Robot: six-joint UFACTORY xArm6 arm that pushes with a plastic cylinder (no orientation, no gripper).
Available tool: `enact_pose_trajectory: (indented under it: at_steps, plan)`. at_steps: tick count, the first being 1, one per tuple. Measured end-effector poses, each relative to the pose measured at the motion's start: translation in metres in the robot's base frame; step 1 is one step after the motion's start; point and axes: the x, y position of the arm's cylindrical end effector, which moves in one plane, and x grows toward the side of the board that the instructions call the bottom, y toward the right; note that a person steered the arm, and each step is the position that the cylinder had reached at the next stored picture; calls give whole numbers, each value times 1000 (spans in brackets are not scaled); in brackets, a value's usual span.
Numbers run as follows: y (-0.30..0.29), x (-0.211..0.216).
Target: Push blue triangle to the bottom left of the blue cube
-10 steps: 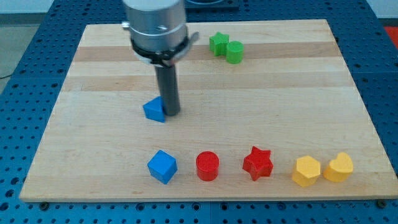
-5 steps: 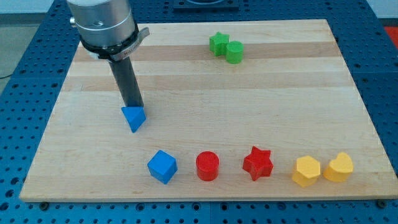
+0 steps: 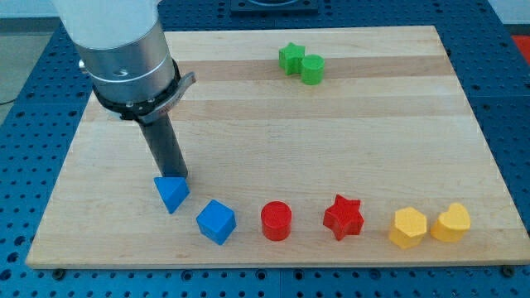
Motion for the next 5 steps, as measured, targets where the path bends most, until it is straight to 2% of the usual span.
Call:
enact_pose_trajectory:
  at_steps: [5]
  plan:
    - [2, 50]
